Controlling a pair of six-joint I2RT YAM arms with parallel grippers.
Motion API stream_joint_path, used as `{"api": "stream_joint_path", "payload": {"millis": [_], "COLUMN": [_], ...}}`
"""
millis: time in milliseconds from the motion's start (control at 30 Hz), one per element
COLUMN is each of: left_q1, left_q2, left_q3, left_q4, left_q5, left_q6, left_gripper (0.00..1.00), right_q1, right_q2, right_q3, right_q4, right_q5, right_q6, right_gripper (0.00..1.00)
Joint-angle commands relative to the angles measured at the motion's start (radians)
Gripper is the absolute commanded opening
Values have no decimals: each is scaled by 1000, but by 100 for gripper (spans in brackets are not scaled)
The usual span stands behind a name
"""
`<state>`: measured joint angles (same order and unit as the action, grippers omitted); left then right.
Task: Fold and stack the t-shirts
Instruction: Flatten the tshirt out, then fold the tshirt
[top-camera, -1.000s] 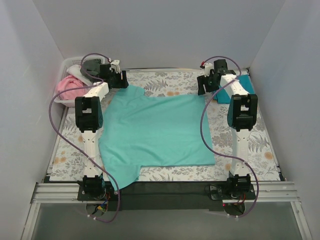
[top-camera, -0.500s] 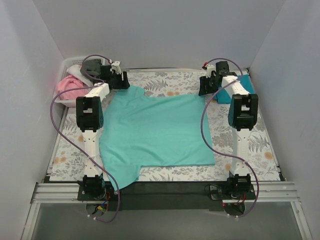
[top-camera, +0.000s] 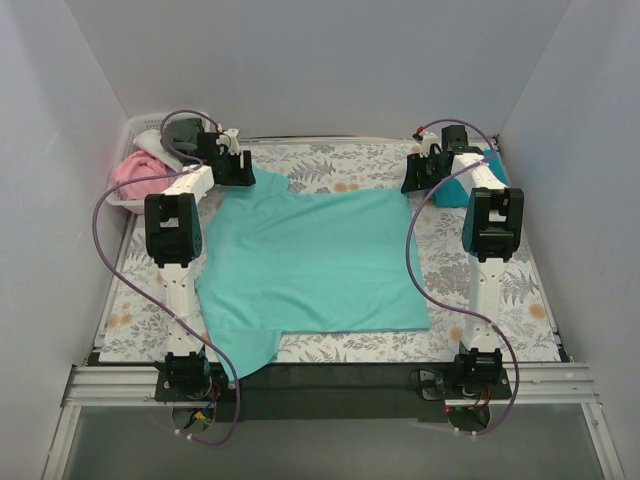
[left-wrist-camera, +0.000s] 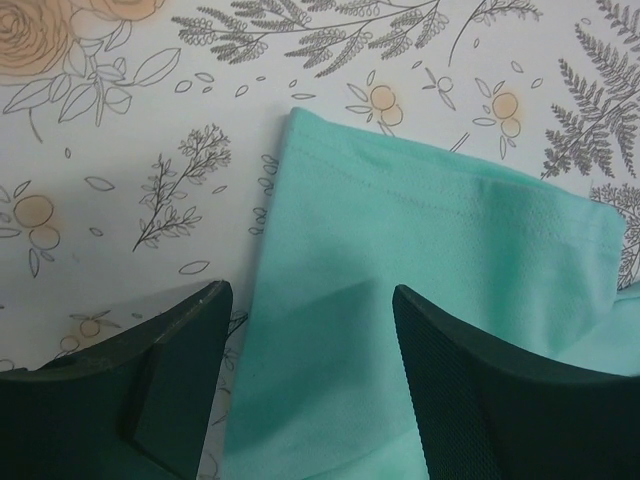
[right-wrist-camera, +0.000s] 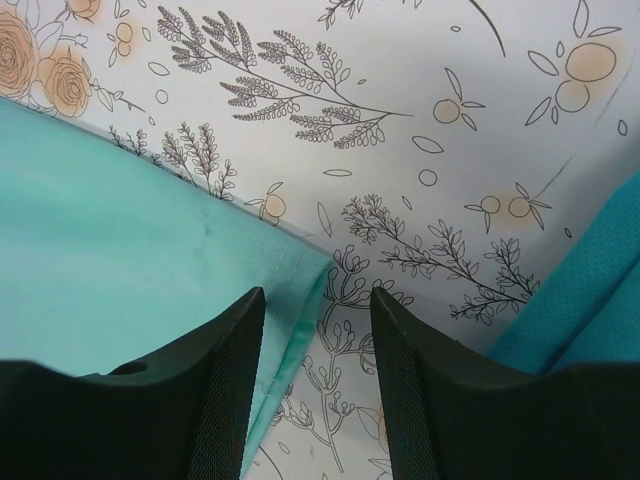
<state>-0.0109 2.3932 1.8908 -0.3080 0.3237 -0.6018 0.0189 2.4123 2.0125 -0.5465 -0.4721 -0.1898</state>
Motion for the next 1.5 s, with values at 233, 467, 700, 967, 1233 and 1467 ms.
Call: {"api": "stream_joint_path", "payload": {"millis": [233,467,700,967,1233,1467], "left_q1": [52,51,51,71,83,118], "left_q2": [-117,-98,-54,-25,-55,-216], "left_q3": [-71,-50,17,134,124,-79], "left_q4": [-102,-98,-95,-59,-48,29], "left_q5": [-17,18,26,51,126,210], "left_q6": [36,33,22,-1,23,53], "left_gripper": [55,36,1,0,0,0], "right_q1": [-4,-4,-4,-8,-10,-35], "right_q2": [-5,-5,7,-2,-51,-183], "right_q3": [-4,11,49,124,114,-20], "right_q4": [-21,-23,-21,-10,-1,-3], "right_q5": [-56,-53,-36,10,-8,-14], "right_q6": [10,4,4,-14,-40,-106], "right_gripper": [37,23,1,1,1,1]}}
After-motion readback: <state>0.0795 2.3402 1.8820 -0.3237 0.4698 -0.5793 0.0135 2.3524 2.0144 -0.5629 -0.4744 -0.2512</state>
